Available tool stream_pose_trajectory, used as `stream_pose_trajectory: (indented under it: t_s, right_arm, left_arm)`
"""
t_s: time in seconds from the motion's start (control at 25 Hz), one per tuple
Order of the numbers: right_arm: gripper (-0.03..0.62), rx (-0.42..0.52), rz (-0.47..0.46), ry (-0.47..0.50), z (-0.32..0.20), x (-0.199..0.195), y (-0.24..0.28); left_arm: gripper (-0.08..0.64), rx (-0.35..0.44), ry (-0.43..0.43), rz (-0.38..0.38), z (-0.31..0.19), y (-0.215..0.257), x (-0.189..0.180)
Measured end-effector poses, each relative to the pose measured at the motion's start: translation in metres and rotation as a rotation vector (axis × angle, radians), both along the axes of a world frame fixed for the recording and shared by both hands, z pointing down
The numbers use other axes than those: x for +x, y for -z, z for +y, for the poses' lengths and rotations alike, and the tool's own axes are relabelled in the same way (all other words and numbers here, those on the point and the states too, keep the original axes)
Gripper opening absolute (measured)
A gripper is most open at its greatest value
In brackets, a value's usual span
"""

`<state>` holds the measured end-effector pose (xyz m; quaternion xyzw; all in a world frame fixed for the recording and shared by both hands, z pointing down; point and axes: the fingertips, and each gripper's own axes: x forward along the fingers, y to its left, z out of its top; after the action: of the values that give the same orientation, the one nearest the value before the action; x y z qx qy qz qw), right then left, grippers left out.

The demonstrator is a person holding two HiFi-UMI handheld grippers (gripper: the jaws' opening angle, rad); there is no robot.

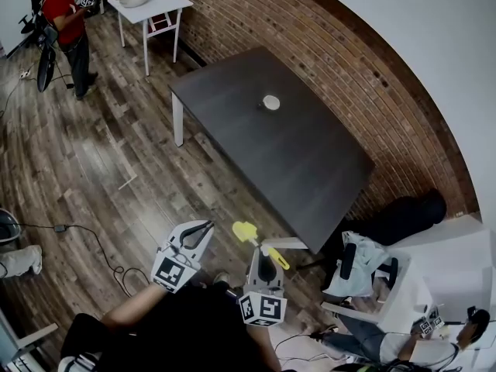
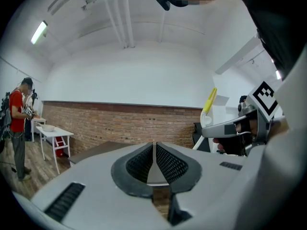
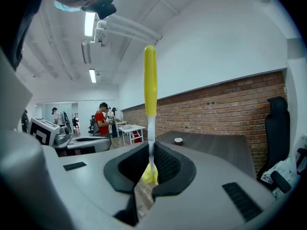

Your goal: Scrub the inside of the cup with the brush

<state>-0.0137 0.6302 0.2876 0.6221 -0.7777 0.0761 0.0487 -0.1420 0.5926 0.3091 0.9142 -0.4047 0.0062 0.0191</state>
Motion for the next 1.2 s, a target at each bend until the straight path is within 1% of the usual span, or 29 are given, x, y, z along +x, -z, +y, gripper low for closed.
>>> stream_pose_trajectory:
  t_s: [0.24, 0.44, 0.6, 0.92, 1.08, 1.2]
  right_arm:
    - [0.049, 0.015, 0.001, -0.024, -0.019, -0.021, -0.004]
    - [0.049, 0.007, 0.006, -0.014, -0.036, -0.034, -0.005]
    - [0.049, 0.005, -0.004, 0.001, -0.064, -0.037, -0.010]
    - [0.049, 0.006, -0.010, 0.046, -0.144, -0.032, -0.016]
    - [0.049, -0.011, -0.016, 0.061, -0.195, -0.020, -0.018]
    - [0.049, -0.022, -0.014, 0.079, -0.237, -0.009, -0.019]
  left_arm:
    - [0.048, 0.007, -0.011, 0.006, -0.015, -0.003, -0.024]
    - [0.048, -0.012, -0.018, 0.010, -0.028, -0.009, -0.031]
    - [0.049, -0.033, -0.016, 0.003, -0.051, -0.016, -0.031]
    - [0.049, -0.029, 0.016, -0.010, -0.124, -0.018, -0.023]
    - [0.048, -0.043, 0.030, -0.009, -0.173, -0.020, -0.009]
    - [0.049, -0.052, 0.037, -0.023, -0.213, -0.022, 0.004]
